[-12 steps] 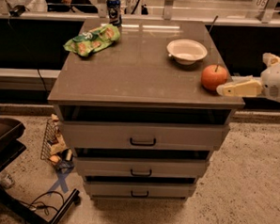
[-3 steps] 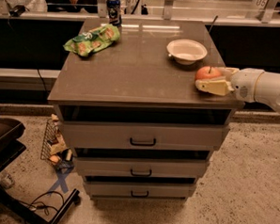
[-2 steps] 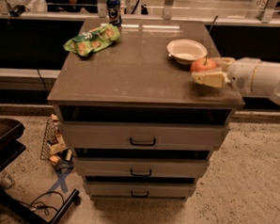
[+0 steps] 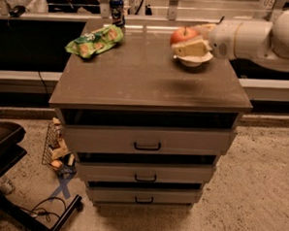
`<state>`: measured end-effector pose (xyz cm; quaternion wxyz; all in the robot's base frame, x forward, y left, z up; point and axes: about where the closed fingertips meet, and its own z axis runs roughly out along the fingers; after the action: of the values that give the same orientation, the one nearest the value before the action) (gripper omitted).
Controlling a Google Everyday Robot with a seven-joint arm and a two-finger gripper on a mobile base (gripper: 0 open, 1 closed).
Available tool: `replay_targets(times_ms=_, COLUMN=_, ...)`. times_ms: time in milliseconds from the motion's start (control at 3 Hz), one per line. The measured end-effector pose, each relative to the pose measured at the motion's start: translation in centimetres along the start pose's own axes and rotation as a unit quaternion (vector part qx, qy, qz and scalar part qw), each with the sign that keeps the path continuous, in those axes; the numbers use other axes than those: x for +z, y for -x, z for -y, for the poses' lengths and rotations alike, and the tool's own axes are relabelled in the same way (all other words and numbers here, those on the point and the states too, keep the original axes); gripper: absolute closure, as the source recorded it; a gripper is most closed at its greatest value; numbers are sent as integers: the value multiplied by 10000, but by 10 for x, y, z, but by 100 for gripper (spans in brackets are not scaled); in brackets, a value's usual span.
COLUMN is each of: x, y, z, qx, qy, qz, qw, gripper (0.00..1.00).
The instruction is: Move apple near green rice chip bag
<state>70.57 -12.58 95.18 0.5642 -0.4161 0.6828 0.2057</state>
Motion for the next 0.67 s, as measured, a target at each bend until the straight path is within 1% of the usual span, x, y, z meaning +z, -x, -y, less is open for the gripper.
replay_targets(times_ms=333, x=64, y=32, z=8, qx=118, qy=-4, qz=-170, qw=9998, gripper=100)
replay_targets(times_ms=667, x=104, y=38, z=20, qx=397, qy=-145, qz=-292, qw=9987, gripper=100)
